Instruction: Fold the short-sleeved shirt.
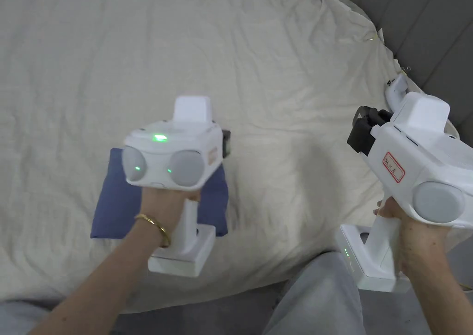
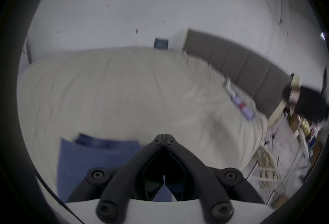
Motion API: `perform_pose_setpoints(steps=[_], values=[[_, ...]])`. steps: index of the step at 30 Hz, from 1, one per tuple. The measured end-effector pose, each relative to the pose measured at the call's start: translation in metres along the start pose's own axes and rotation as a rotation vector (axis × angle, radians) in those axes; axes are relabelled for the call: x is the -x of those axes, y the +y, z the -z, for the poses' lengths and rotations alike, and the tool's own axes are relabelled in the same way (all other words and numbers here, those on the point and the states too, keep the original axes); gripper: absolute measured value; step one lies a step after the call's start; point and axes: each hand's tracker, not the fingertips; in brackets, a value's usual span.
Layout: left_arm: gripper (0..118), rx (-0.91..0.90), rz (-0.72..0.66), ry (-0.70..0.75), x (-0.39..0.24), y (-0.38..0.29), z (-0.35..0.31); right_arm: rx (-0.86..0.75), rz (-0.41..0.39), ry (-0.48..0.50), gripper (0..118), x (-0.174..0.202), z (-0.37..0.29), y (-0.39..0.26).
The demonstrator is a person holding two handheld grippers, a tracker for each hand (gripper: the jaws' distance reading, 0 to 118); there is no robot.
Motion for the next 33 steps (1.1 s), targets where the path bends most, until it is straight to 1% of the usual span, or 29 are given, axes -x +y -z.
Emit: perform_pose_setpoints(steps=[4, 6, 9, 14, 18, 21, 22, 25, 26, 30, 31, 33], values=[[0, -0.181, -0.025, 0.113, 0.04, 0.027, -0.044, -0.025, -0.007, 0.042, 0, 0.02, -0.001, 0.004], [0, -0.255, 0.008, 0.207, 0.053, 0.031, -0.068, -0.04, -0.028, 0.07, 0, 0.036, -0.001, 0.005], [0, -0.32, 0.041, 0.313, 0.07, 0.027, -0.095, -0.052, -0.037, 0.131, 0, 0.064, 0.003, 0.004], [0, -0.335, 0.058, 0.375, 0.088, 0.012, -0.127, -0.032, -0.022, 0.24, 0, 0.127, 0.02, -0.013], [0, -0.322, 0.049, 0.394, 0.104, 0.001, -0.138, 0.014, -0.061, 0.283, 0, 0.182, 0.041, -0.05], [0, -0.308, 0.038, 0.403, 0.114, -0.005, -0.142, 0.093, -0.07, 0.319, 0, 0.214, 0.056, -0.085], [0, -0.303, 0.034, 0.401, 0.117, -0.006, -0.143, 0.124, -0.079, 0.322, 0, 0.221, 0.061, -0.097], [0, -0.281, 0.024, 0.397, 0.126, -0.009, -0.144, 0.199, -0.119, 0.288, 0, 0.237, 0.073, -0.133], [0, -0.274, 0.023, 0.394, 0.128, -0.009, -0.143, 0.201, -0.118, 0.289, 0, 0.238, 0.074, -0.141], [0, -0.248, 0.024, 0.38, 0.132, -0.014, -0.135, 0.256, -0.165, 0.273, 0, 0.245, 0.08, -0.171], [0, -0.237, 0.025, 0.375, 0.133, -0.014, -0.132, 0.273, -0.17, 0.265, 0, 0.245, 0.081, -0.177], [0, -0.215, 0.034, 0.363, 0.134, -0.017, -0.125, 0.288, -0.152, 0.262, 0, 0.244, 0.084, -0.186]])
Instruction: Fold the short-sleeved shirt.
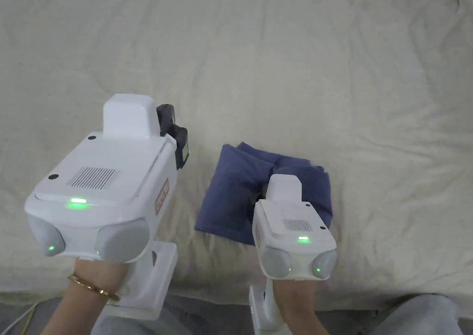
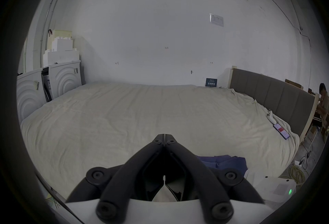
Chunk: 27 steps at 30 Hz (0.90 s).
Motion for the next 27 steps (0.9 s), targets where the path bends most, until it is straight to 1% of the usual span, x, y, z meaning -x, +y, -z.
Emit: perform_pose_setpoints(steps=[3, 4, 5, 6, 7, 8, 9, 10, 11, 13, 14, 15, 17, 20, 22, 24, 25, 27], values=[[0, 0.06, -0.002, -0.057, 0.0, -0.002, 0.014, -0.014, -0.012, -0.015, 0, 0.004, -0.001, 0.0], [6, 0.085, -0.02, -0.082, 0.002, -0.002, 0.019, -0.013, -0.012, -0.014, 0, 0.003, 0.0, 0.0], [15, 0.126, -0.045, -0.113, 0.005, -0.001, 0.026, -0.013, -0.007, -0.011, 0, 0.001, 0.0, 0.0], [32, 0.177, -0.086, -0.162, 0.009, 0.001, 0.036, -0.011, 0.012, -0.004, 0, 0.0, -0.002, 0.001], [71, 0.221, -0.126, -0.205, 0.014, 0.003, 0.045, -0.009, 0.022, 0.0, 0, -0.001, -0.002, 0.001], [99, 0.292, -0.174, -0.262, 0.019, 0.005, 0.055, -0.007, 0.025, 0.004, 0, -0.002, -0.002, 0.002], [118, 0.38, -0.188, -0.321, 0.023, 0.006, 0.069, -0.005, 0.026, 0.006, 0, -0.002, -0.002, 0.002], [118, 0.44, -0.186, -0.368, 0.026, 0.005, 0.079, -0.003, 0.024, 0.007, 0, -0.002, -0.003, 0.003], [118, 0.465, -0.203, -0.442, 0.031, 0.002, 0.089, -0.002, 0.023, 0.009, 0, -0.003, -0.003, 0.003], [118, 0.609, -0.262, -0.524, 0.036, -0.013, 0.107, 0.0, 0.031, 0.013, 0, -0.004, -0.003, 0.003], [118, 0.685, -0.286, -0.591, 0.042, -0.021, 0.12, 0.003, 0.038, 0.016, 0, -0.004, -0.004, 0.004], [118, 0.744, -0.338, -0.644, 0.048, -0.033, 0.132, 0.004, 0.042, 0.019, 0, -0.005, -0.004, 0.004], [118, 0.823, -0.452, -0.699, 0.061, -0.044, 0.153, 0.007, 0.043, 0.023, 0, -0.006, -0.004, 0.004], [118, 0.899, -0.56, -0.762, 0.074, -0.064, 0.173, 0.008, 0.039, 0.026, 0, -0.006, -0.005, 0.005], [118, 0.925, -0.595, -0.788, 0.078, -0.079, 0.181, 0.009, 0.042, 0.027, 0, -0.006, -0.005, 0.005], [116, 0.955, -0.607, -0.812, 0.079, -0.083, 0.189, 0.01, 0.044, 0.027, 0, -0.006, -0.005, 0.005], [114, 0.981, -0.59, -0.829, 0.078, -0.088, 0.192, 0.011, 0.048, 0.027, 0, -0.006, -0.005, 0.005], [112, 0.981, -0.582, -0.898, 0.077, -0.096, 0.196, 0.014, 0.059, 0.03, 0, -0.007, -0.005, 0.005]])
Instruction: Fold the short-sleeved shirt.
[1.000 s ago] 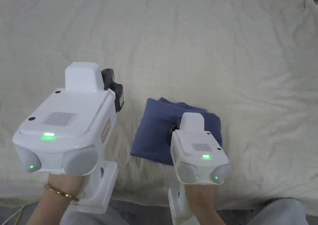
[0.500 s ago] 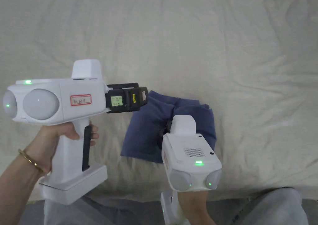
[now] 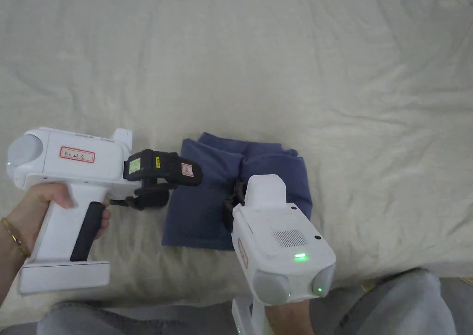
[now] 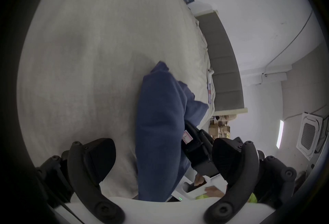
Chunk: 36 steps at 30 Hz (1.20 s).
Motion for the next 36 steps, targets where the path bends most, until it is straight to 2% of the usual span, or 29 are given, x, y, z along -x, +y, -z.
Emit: perform_pose_setpoints(steps=[3, 5, 6, 7, 9, 10, 11, 13, 17, 19, 20, 22, 24, 28, 31, 36], values=[[111, 0.043, -0.022, -0.065, 0.0, 0.008, 0.007, 0.001, 0.01, 0.001, 0, -0.001, 0.0, 0.0], [105, 0.056, -0.014, -0.081, -0.003, 0.014, 0.011, 0.003, 0.014, 0.002, 0, -0.001, 0.0, 0.0], [94, 0.056, -0.012, -0.086, -0.002, 0.015, 0.014, 0.003, 0.02, 0.002, 0, -0.001, 0.0, 0.0], [77, 0.061, -0.012, -0.079, -0.003, 0.016, 0.018, 0.002, 0.025, 0.003, 0, -0.001, 0.0, 0.0], [39, 0.084, 0.021, 0.032, -0.002, 0.016, 0.025, 0.007, 0.031, 0.006, 0, -0.002, 0.001, 0.001], [30, 0.077, 0.024, 0.063, 0.0, 0.016, 0.025, 0.01, 0.035, 0.004, 0, -0.003, 0.001, 0.001], [29, 0.071, 0.005, 0.016, 0.003, 0.015, 0.022, 0.015, 0.044, 0.014, 0, -0.004, 0.002, 0.001], [26, 0.051, 0.012, 0.034, -0.005, 0.012, 0.021, 0.017, 0.048, 0.014, 0, -0.004, 0.001, 0.003], [23, 0.025, 0.058, 0.24, -0.045, 0.004, 0.023, 0.048, 0.032, 0.037, 0, -0.009, 0.001, 0.01], [21, 0.026, 0.05, 0.336, -0.063, 0.004, 0.027, 0.067, 0.078, 0.079, 0, -0.015, -0.006, 0.022], [20, 0.026, 0.041, 0.382, -0.072, 0.005, 0.028, 0.029, 0.076, 0.096, 0, -0.019, -0.014, 0.03], [20, 0.021, 0.019, 0.417, -0.089, 0.007, 0.027, -0.058, 0.01, 0.096, 0, -0.023, -0.038, 0.05], [20, 0.0, 0.071, 0.448, -0.107, 0.006, 0.02, -0.142, -0.035, 0.113, 0, -0.035, -0.063, 0.078], [20, -0.036, 0.124, 0.54, -0.126, 0.006, -0.014, -0.277, -0.096, 0.077, 0, -0.068, -0.1, 0.129], [20, -0.09, 0.113, 0.656, -0.123, 0.006, -0.058, -0.356, -0.14, -0.003, 0, -0.099, -0.116, 0.159], [19, -0.19, 0.02, 0.898, -0.093, 0.01, -0.145, -0.429, -0.092, -0.126, 0, -0.133, -0.133, 0.194]])
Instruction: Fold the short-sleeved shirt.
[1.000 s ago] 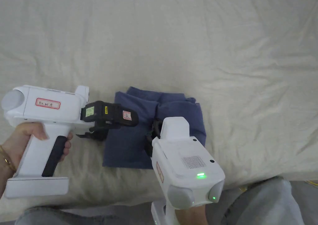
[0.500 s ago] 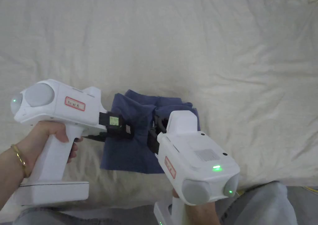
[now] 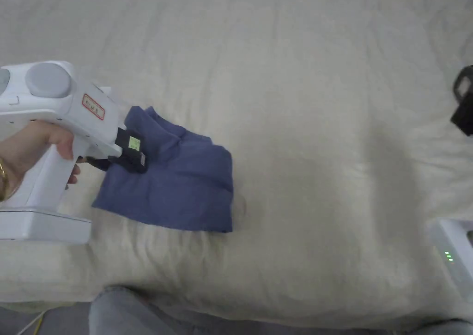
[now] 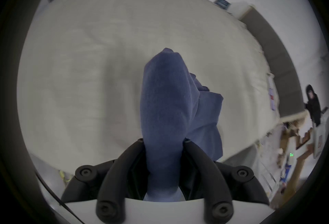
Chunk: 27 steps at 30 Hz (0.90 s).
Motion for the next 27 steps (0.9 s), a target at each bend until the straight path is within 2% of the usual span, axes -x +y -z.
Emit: perform_pose_setpoints(steps=[3, 6, 9, 16, 17, 18, 19, 22, 24, 27], values=[[19, -0.014, -0.039, 0.159, 0.052, 0.01, -0.009, -0.011, -0.017, -0.051, 0, -0.01, 0.003, 0.007], [19, -0.037, -0.095, 0.308, 0.097, 0.016, -0.014, 0.018, 0.011, -0.11, 0, -0.018, 0.008, 0.002], [19, -0.03, -0.065, 0.482, 0.135, 0.023, -0.013, 0.062, 0.077, -0.141, 0, -0.024, 0.014, -0.011], [23, -0.06, -0.025, 0.854, 0.208, 0.034, -0.005, 0.145, 0.098, -0.162, 0, -0.027, 0.032, -0.035], [31, -0.062, -0.01, 0.887, 0.211, 0.03, -0.006, 0.149, 0.096, -0.166, 0, -0.026, 0.034, -0.036], [45, -0.074, -0.004, 0.918, 0.216, 0.028, -0.007, 0.151, 0.095, -0.171, 0, -0.023, 0.034, -0.036], [69, -0.083, -0.003, 0.954, 0.219, 0.027, -0.008, 0.151, 0.096, -0.171, 0, -0.02, 0.034, -0.036], [115, -0.139, -0.045, 1.017, 0.221, 0.023, -0.027, 0.159, 0.121, -0.155, 0, -0.021, 0.036, -0.035], [116, -0.29, -0.077, 1.038, 0.212, 0.022, -0.046, 0.153, 0.116, -0.155, 0, -0.024, 0.036, -0.033], [116, -0.488, -0.034, 0.999, 0.175, 0.015, -0.076, 0.142, 0.107, -0.134, 0, -0.033, 0.033, -0.028]])
